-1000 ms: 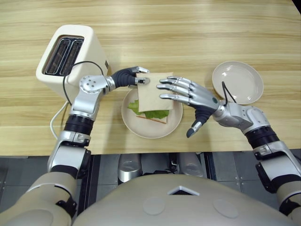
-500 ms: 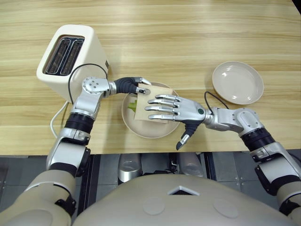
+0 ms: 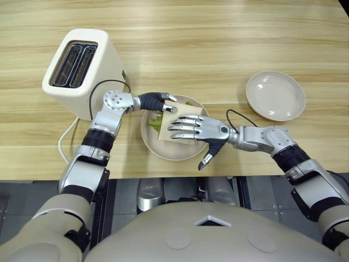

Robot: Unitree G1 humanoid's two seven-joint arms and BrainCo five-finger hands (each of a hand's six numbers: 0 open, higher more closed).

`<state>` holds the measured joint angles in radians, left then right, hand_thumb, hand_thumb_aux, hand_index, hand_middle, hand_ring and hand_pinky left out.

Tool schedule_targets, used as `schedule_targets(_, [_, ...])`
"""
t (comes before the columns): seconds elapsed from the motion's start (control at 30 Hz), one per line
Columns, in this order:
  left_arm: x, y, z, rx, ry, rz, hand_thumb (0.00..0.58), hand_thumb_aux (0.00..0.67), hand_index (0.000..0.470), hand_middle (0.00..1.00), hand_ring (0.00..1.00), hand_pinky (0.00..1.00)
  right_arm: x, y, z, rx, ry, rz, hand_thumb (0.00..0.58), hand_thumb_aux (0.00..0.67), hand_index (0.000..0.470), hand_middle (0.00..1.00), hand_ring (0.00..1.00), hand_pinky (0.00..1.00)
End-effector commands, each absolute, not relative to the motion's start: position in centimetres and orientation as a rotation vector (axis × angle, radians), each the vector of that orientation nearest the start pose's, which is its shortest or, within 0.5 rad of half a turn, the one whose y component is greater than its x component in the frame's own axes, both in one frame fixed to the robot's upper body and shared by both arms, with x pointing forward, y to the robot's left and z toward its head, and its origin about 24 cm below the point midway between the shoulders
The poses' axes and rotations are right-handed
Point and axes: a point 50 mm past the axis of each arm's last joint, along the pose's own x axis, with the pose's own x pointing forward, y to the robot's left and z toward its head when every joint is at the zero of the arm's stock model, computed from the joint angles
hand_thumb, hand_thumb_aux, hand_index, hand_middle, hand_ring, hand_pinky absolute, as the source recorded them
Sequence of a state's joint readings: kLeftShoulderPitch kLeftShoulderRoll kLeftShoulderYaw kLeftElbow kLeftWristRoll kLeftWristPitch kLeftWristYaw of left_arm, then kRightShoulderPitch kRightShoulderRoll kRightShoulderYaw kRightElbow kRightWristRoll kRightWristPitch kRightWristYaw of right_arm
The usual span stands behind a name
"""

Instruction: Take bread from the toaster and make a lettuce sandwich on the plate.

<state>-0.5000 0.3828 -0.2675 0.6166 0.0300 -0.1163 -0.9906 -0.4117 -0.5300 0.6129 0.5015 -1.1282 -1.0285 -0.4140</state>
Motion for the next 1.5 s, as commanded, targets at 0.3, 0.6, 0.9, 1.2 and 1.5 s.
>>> schedule_targets(0.3, [32.7, 14.2, 5.0, 0.533, 0.198, -1.034, 0.0, 0.0, 0.0, 1.0, 1.0, 1.0, 23.8, -12.5, -2.6, -1.295, -0.384, 1.375, 0.0, 0.0, 0.0, 0.0, 0.0, 0.0])
schedule_targets(0.6, [34.0, 14.5, 9.1, 0.388, 0.023, -0.893, 0.0, 0.0, 0.0, 0.68, 0.68, 0.68, 22.8, -12.0, -2.5, -1.173, -0.315, 1.445, 0.0, 0.0, 0.0, 0.0, 0.0, 0.0])
schedule_targets(0.9, [31.8, 14.5, 9.5, 0.318, -0.022, -0.903, 0.0, 0.0, 0.0, 0.56, 0.56, 0.56, 24.3, -12.7, -2.3, -1.209, -0.25, 1.356, 0.0, 0.0, 0.0, 0.0, 0.0, 0.0])
schedule_targets(1.2, [30.1, 14.3, 9.0, 0.245, -0.042, -0.895, 0.0, 0.0, 0.0, 0.55, 0.55, 0.55, 25.9, -14.0, -2.3, -1.226, -0.196, 1.234, 0.0, 0.0, 0.0, 0.0, 0.0, 0.0])
schedule_targets(1.5, [29.6, 13.9, 10.4, 0.284, -0.151, -0.844, 0.0, 0.0, 0.0, 0.53, 0.53, 0.53, 25.9, -13.1, -2.9, -1.207, -0.198, 1.228, 0.0, 0.0, 0.0, 0.0, 0.0, 0.0])
